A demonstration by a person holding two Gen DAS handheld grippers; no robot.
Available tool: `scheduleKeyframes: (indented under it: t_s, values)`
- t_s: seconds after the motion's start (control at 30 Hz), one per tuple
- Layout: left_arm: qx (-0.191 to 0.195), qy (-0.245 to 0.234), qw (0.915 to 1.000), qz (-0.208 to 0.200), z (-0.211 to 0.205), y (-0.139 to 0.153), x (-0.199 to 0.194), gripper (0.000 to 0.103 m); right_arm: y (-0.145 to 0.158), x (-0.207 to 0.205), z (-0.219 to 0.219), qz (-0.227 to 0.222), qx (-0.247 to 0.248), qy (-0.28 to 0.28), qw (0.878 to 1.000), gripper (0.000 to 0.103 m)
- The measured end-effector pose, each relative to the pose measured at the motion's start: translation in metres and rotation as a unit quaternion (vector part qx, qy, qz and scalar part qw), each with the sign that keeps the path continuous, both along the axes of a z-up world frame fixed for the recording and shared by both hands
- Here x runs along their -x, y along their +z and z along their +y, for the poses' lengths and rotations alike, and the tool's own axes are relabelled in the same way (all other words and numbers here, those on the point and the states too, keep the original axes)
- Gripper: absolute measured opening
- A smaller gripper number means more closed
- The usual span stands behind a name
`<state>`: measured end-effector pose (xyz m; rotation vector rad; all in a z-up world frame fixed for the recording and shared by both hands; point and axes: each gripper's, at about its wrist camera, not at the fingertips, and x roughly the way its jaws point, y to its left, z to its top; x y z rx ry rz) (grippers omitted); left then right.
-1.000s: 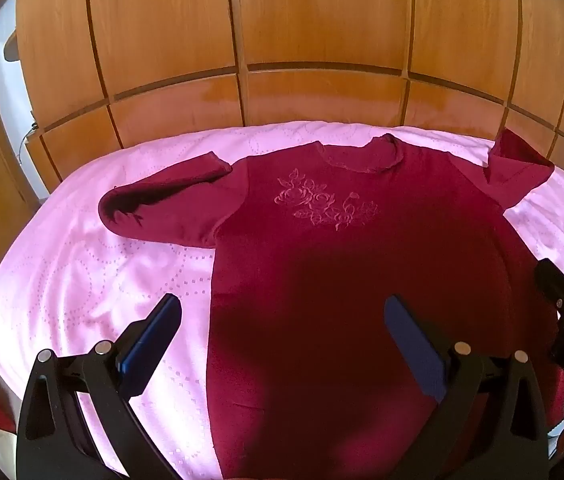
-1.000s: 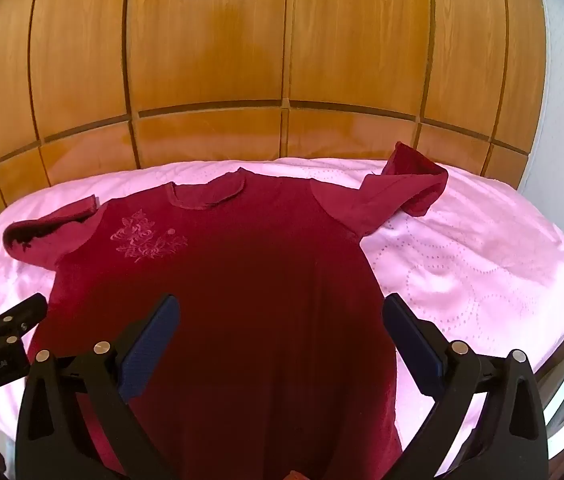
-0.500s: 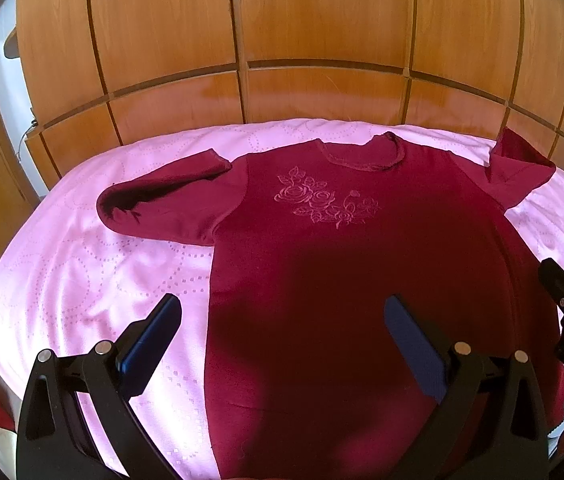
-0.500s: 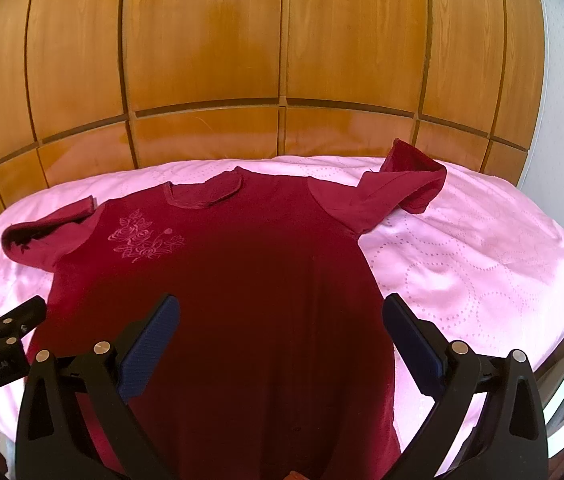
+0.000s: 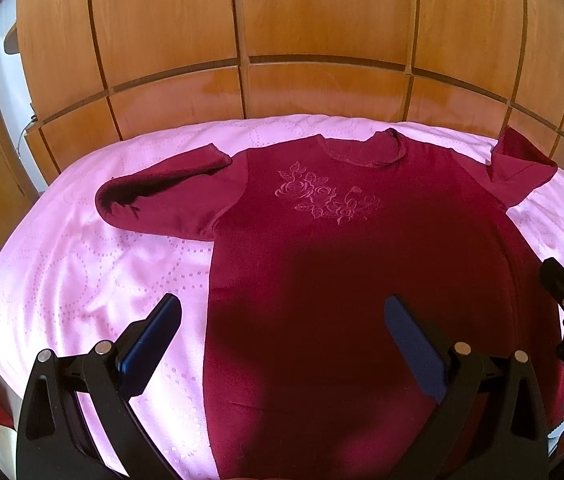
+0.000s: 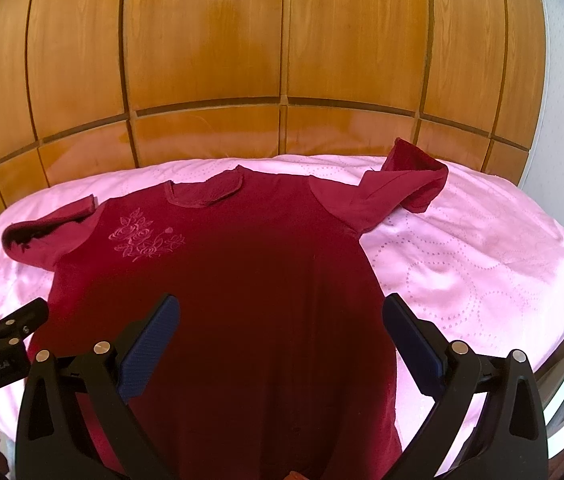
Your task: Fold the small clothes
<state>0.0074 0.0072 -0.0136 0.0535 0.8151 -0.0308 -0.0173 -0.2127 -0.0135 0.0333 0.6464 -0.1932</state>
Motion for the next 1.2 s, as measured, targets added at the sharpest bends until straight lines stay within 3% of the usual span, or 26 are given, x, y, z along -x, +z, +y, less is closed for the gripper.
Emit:
scheduleKeyframes:
  t_s: [0.63, 0.73, 0.83, 0.93, 1.03, 1.2]
  values:
    - [0.002, 0.003, 0.9999, 0.016, 0.003, -0.008, -0.007, 0.101, -0.003, -0.003, 0.003, 0.002, -0.002, 0.005, 1.0, 0.1]
    - [0.013, -0.004, 0.9995, 0.027, 0.009, -0.014, -0.014, 0.101, -0.002, -0.002, 0.003, -0.015, -0.015, 0.012, 1.0, 0.1]
    - [0.049, -0.012, 0.998, 0.037, 0.024, -0.026, -0.021, 0.101, 0.001, -0.005, 0.005, -0.036, -0.032, 0.041, 0.998, 0.1]
    - [0.081, 0.019, 0.9958, 0.036, 0.049, -0.04, -0.031, 0.101, -0.002, -0.015, 0.01, -0.044, -0.045, 0.057, 0.996, 0.1]
    - [0.065, 0.06, 0.9951, 0.043, 0.072, -0.054, -0.047, 0.101, -0.011, -0.04, 0.021, 0.007, -0.04, 0.076, 0.996, 0.1]
    - [0.044, 0.13, 0.9896, 0.043, 0.115, -0.071, -0.074, 0.101, -0.017, -0.074, 0.049, 0.019, -0.048, 0.139, 0.989, 0.1]
